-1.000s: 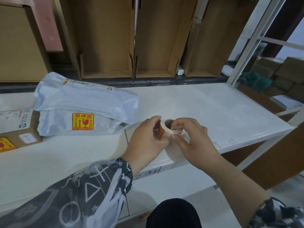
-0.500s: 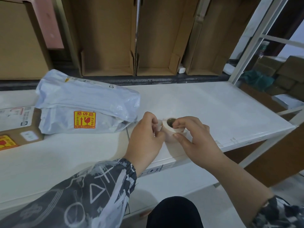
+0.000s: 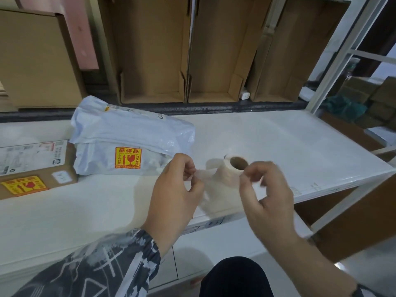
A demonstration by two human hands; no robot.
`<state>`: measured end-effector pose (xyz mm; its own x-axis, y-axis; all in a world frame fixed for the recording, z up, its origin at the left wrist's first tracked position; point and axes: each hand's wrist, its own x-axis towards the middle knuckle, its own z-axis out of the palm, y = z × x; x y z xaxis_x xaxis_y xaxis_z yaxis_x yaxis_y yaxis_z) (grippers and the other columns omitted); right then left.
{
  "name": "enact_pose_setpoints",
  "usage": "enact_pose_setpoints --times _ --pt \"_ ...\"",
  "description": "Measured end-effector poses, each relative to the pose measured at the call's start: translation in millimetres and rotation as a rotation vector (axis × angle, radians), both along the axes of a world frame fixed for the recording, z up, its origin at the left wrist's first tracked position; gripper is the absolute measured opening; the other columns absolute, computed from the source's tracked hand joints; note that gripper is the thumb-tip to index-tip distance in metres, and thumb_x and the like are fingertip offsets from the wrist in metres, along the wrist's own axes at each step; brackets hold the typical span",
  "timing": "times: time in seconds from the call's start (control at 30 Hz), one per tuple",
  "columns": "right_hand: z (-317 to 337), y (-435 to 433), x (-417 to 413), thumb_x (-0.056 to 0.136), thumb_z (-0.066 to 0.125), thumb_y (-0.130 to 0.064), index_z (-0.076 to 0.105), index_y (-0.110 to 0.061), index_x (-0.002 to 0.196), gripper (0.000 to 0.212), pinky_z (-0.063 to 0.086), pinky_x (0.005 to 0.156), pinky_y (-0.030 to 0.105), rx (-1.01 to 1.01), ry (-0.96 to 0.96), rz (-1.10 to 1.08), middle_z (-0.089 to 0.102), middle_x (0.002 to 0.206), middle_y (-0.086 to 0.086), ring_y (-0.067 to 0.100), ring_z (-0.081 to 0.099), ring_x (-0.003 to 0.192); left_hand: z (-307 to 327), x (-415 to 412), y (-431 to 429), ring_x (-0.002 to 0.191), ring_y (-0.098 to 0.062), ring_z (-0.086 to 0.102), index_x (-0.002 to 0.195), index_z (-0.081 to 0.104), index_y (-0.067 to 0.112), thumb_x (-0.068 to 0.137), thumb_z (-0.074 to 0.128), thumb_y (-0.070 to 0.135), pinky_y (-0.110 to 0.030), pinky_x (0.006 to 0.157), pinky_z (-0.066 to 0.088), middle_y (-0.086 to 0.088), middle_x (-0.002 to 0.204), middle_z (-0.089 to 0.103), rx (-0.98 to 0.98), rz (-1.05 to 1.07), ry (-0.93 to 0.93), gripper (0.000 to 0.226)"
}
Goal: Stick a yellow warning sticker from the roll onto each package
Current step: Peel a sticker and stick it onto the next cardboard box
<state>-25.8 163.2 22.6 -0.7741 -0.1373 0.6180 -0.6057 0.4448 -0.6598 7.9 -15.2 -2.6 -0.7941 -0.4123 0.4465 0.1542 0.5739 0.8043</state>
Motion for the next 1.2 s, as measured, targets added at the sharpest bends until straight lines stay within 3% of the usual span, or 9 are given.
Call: enact_pose_setpoints --times 0.07,0.17,0.23,0.43,0.6,0.77,0.9,1.03,1.2 --pt "7.9 -29.6 24.2 0.095 0.069 -0.024 0.058 -0.021 0.093 0.012 0.049 0.066 0.025 -0.204 -0.297 0.05 0.069 0.089 -0.013 0.014 0.062 0.074 1.3 8.7 -7.8 0.095 0.001 0.059 0.098 0.053 0.026 0.087 0.072 0.006 -0.011 0.077 0.046 0.013 0.094 0.063 -0.064 0.009 0.073 0.03" --pt "18.2 -70.0 34.2 0.089 0.074 -0.045 0.054 -0.027 0.109 0.034 0.061 0.079 0.037 -0.35 -0.794 0.086 0.072 0.093 -0.005 0.016 0.073 0.08 0.1 16.8 -25.3 0.087 -0.012 0.06 0.102 0.056 0.018 0.081 0.074 -0.001 -0.024 0.073 0.048 0.002 0.095 0.064 -0.306 -0.006 0.217 0.034" --pt "21.7 -91.7 34.3 0.089 0.076 -0.036 0.052 -0.025 0.115 0.037 0.063 0.085 0.04 -0.49 -0.914 0.133 0.077 0.094 0.0 0.016 0.078 0.081 -1.5 22.0 -39.9 0.085 -0.023 0.062 0.104 0.057 0.016 0.082 0.07 0.002 -0.033 0.073 0.051 -0.003 0.093 0.065 -0.474 -0.019 0.287 0.03" --pt "20.5 -137.2 41.9 0.083 0.074 -0.005 0.055 -0.022 0.104 0.034 0.058 0.079 0.044 -0.384 -0.719 0.185 0.075 0.076 0.0 0.016 0.07 0.07 8.1 59.4 -90.3 0.087 -0.032 0.066 0.088 0.071 0.006 0.075 0.065 -0.005 -0.04 0.08 0.054 -0.007 0.09 0.067 -0.726 -0.017 0.316 0.018" --pt "26.8 -191.1 67.1 0.087 0.075 -0.005 0.059 -0.021 0.101 0.026 0.05 0.068 0.013 -0.226 -0.562 0.39 0.077 0.087 -0.003 0.009 0.071 0.078 18.8 119.7 -157.2 0.102 -0.007 0.061 0.104 0.067 0.013 0.084 0.065 0.004 -0.024 0.088 0.05 0.003 0.106 0.06 -0.233 0.176 0.227 0.023" --pt "14.3 -257.2 104.1 0.089 0.076 -0.007 0.06 -0.029 0.096 0.028 0.054 0.078 0.034 -0.074 -0.5 0.676 0.077 0.088 -0.003 0.018 0.071 0.082 20.3 179.5 -214.1 0.102 -0.008 0.069 0.123 0.061 0.029 0.095 0.075 0.02 -0.029 0.088 0.058 0.009 0.107 0.071 0.271 0.159 0.041 0.032" --pt "10.4 -306.3 127.2 0.09 0.077 -0.012 0.062 -0.029 0.098 0.023 0.054 0.077 0.025 0.031 -0.465 0.793 0.075 0.087 -0.009 0.009 0.071 0.084 11.8 215.9 -242.0 0.091 -0.013 0.073 0.096 0.071 0.036 0.093 0.077 0.017 -0.043 0.089 0.06 0.011 0.092 0.077 0.261 0.316 0.041 0.02" --pt "3.6 -350.5 142.0 0.088 0.079 -0.012 0.068 -0.027 0.095 0.02 0.059 0.086 0.035 0.022 -0.518 0.83 0.078 0.09 -0.003 0.013 0.075 0.089 5.5 238.9 -265.2 0.087 -0.012 0.073 0.089 0.071 0.031 0.093 0.077 0.018 -0.032 0.085 0.058 0.01 0.088 0.077 0.304 0.45 0.065 0.015" --pt "-7.7 -391.4 148.5 0.089 0.078 -0.016 0.074 -0.024 0.088 0.009 0.051 0.07 0.013 -0.021 -0.556 0.761 0.075 0.082 -0.007 0.0 0.069 0.075 2.0 246.6 -289.5 0.082 -0.004 0.065 0.092 0.069 0.03 0.094 0.074 0.022 -0.02 0.074 0.049 0.014 0.086 0.072 0.224 0.609 -0.003 0.01"
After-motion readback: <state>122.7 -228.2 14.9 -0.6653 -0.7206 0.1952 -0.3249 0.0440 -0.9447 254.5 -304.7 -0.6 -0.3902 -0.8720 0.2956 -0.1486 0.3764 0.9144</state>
